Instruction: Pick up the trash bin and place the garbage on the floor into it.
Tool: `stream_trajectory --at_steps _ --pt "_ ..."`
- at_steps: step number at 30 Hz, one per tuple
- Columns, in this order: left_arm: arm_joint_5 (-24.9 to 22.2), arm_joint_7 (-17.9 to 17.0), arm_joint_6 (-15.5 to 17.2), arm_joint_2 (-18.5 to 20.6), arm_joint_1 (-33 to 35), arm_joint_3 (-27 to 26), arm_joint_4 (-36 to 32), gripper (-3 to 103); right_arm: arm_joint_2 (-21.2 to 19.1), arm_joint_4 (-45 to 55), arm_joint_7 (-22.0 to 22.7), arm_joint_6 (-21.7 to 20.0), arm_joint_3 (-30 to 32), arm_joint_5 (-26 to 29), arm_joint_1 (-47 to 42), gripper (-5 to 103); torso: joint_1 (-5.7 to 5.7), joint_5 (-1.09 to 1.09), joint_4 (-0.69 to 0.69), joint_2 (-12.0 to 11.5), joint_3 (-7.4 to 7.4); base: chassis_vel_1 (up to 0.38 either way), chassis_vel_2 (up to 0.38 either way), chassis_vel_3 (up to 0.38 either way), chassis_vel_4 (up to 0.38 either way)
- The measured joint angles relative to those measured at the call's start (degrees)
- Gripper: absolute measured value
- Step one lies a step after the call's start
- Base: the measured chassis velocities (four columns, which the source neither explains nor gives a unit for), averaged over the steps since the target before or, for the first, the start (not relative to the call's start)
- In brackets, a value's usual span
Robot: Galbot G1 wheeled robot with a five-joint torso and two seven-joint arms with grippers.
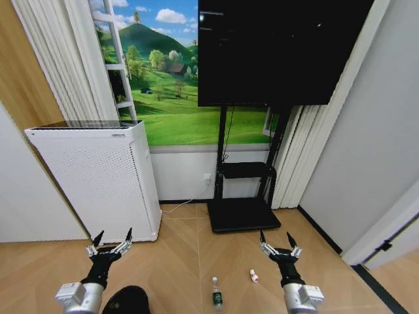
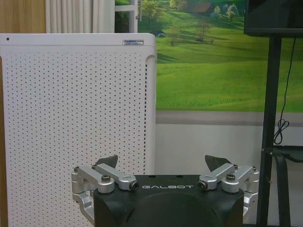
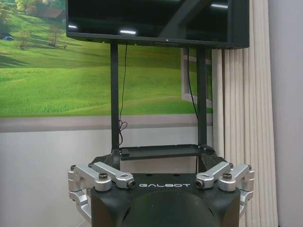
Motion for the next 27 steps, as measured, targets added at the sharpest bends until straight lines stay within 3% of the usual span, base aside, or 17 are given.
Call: stream_trajectory --at_steps 27 --pt "1.5 1.7 -1.1 -1.0 0.4 1.4 0.6 100 -0.4 0.0 -1.3 -0.4 0.3 0.4 0.2 100 -3.02 0.0 0.0 -7.0 -4.02 0.0 0.0 0.0 0.0"
